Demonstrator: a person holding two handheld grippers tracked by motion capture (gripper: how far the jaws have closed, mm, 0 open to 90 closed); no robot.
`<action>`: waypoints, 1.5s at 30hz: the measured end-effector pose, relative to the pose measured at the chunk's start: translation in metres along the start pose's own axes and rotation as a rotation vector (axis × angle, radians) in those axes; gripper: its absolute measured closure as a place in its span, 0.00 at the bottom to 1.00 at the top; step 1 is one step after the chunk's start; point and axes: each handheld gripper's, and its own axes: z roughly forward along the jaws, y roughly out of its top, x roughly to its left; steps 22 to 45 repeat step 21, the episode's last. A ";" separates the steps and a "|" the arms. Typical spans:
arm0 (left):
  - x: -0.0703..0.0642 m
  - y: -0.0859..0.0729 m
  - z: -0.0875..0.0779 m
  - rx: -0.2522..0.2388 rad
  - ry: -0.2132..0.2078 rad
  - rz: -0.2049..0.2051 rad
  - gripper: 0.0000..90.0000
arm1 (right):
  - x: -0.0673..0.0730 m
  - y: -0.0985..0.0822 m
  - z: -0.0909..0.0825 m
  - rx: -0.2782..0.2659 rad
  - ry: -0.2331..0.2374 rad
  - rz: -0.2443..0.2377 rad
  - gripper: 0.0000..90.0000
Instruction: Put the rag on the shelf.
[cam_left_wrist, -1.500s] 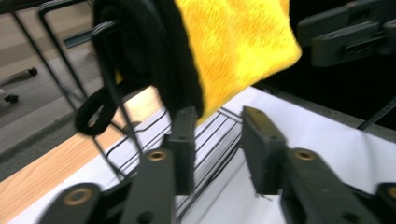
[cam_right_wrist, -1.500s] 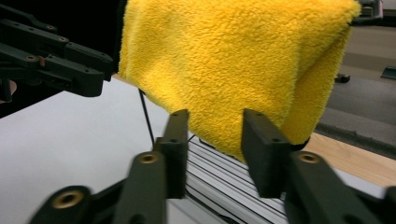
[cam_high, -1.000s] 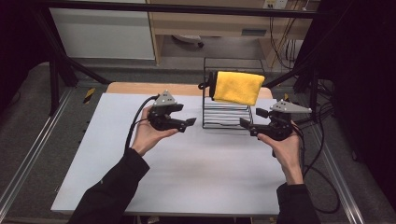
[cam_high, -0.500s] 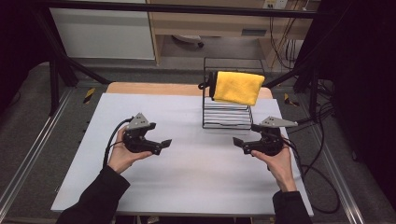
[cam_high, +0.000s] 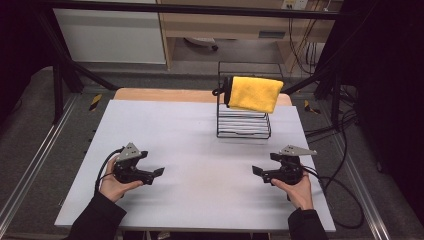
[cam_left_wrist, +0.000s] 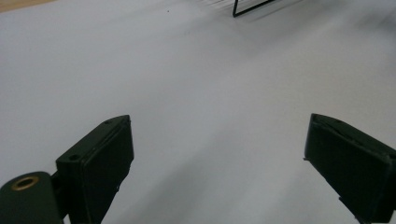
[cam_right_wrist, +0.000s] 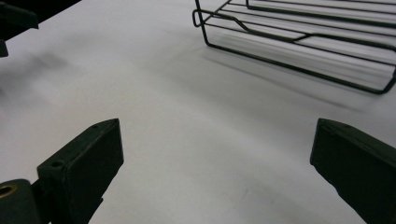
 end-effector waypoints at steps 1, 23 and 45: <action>0.001 -0.003 -0.002 -0.002 0.002 0.000 0.09 | -0.001 -0.003 -0.001 -0.004 -0.001 0.002 0.04; 0.013 -0.041 -0.021 0.007 0.021 -0.004 0.10 | -0.013 -0.036 -0.017 0.014 -0.013 0.015 0.02; 0.013 -0.041 -0.021 0.007 0.021 -0.004 0.10 | -0.013 -0.036 -0.017 0.014 -0.013 0.015 0.02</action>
